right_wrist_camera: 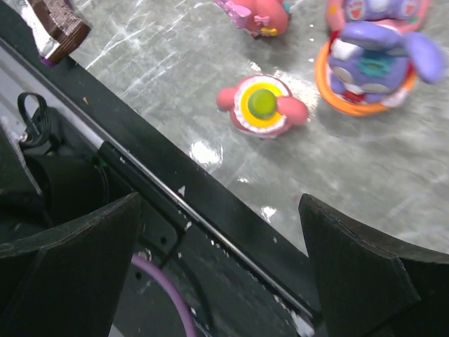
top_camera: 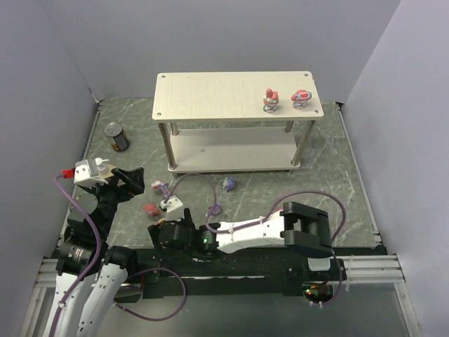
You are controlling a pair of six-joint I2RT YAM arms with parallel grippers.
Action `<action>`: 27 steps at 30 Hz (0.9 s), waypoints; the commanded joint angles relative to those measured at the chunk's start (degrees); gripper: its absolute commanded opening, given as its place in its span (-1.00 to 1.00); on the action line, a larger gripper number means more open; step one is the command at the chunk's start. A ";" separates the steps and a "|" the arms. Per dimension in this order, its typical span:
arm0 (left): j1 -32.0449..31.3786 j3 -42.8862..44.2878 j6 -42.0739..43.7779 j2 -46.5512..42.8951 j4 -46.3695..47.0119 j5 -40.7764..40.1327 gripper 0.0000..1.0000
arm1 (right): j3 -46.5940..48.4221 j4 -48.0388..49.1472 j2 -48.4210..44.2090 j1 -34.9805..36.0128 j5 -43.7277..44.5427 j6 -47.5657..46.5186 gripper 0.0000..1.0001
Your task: Place and organize the plastic toys onto the shelf
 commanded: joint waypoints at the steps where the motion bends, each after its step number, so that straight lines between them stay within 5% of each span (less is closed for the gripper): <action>1: 0.36 0.20 -0.22 0.19 0.49 1.14 0.93 | 4.55 1.97 4.96 -1.10 0.46 0.46 1.00; 18: 2.65 -0.24 0.05 0.19 1.45 4.57 0.93 | 12.20 2.77 19.02 -3.74 6.17 -4.82 0.99; 27: 2.82 -0.59 0.31 -0.42 1.98 6.06 0.93 | 17.91 -7.34 22.02 -5.76 6.61 -0.78 1.00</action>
